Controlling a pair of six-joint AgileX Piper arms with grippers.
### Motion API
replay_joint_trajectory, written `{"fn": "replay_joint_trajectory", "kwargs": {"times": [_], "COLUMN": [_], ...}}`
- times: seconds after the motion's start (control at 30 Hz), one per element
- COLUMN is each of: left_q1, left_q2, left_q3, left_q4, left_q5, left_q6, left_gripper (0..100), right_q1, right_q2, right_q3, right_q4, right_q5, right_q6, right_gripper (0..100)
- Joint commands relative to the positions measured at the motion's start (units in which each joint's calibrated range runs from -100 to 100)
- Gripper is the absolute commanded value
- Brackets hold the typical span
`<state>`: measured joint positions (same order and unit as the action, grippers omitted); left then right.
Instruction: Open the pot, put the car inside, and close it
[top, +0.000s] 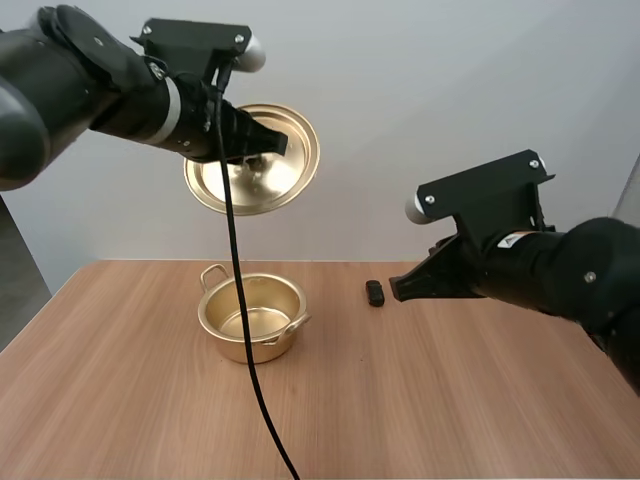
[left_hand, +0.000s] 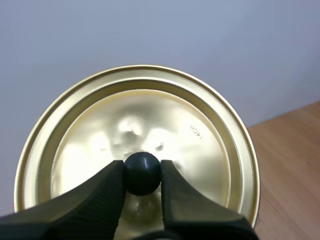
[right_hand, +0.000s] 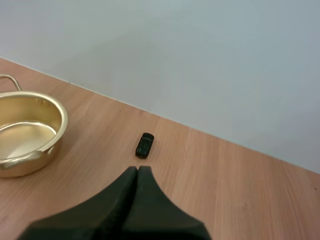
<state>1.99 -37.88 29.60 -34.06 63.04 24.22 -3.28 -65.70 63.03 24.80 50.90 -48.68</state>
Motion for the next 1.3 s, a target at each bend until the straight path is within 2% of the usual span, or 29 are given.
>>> {"fn": "replay_joint_trajectory", "kwargs": {"times": [0.0, 0.03, 0.07, 0.23, 0.3, 0.37, 0.6, 0.83, 1.0, 1.27], "left_q1": [0.85, 1.54, 2.17, 5.61, 6.56, 7.05, 7.03, 7.08, 7.93, 7.93], "left_q2": [-20.5, -21.9, -22.8, -24.9, -24.9, -24.9, -24.9, -24.9, -24.9, -24.9], "left_q3": [-0.1, -0.1, -0.1, -0.1, -0.1, -0.1, -0.1, -0.1, -0.1, -0.1], "left_q4": [0.3, 0.4, 0.4, 0.8, 0.8, 0.8, 0.8, 0.8, 0.8, -1.0], "left_q5": [-0.5, 0.1, 0.8, 1.4, 2.1, 2.5, 4.2, 6.7, 7.9, 10.4], "left_q6": [-0.3, -0.3, -0.4, -2.5, -2.5, -2.5, -2.9, -2.9, -2.9, -2.9], "left_gripper": [0, 0, 0, 0, 0, 0, 0, 0, 0, 0], "right_q1": [0.0, 0.0, 0.0, 0.0, 0.1, 0.1, 0.2, 0.2, 0.3, 1.8], "right_q2": [21.6, 24.7, 26.9, 36.5, 39.3, 41.6, 49.6, 57.8, 61.6, 64.8], "right_q3": [-5.6, -7.6, -9.2, -16.3, -18.4, -20.6, -26.7, -32.5, -34.7, -35.5], "right_q4": [3.3, 3.8, 4.3, 6.7, 6.7, 6.7, 9.9, 10.6, 11.6, 12.3], "right_q5": [0.2, 0.2, 0.2, -2.1, -3.8, -4.0, -3.6, 2.6, 2.8, 0.4], "right_q6": [-2.0, -2.0, -2.0, -2.0, -2.0, -2.0, -2.0, -2.0, -3.3, -6.3], "right_gripper": [0, 0, 8, 70, 82, 84, 84, 84, 82, 82]}}
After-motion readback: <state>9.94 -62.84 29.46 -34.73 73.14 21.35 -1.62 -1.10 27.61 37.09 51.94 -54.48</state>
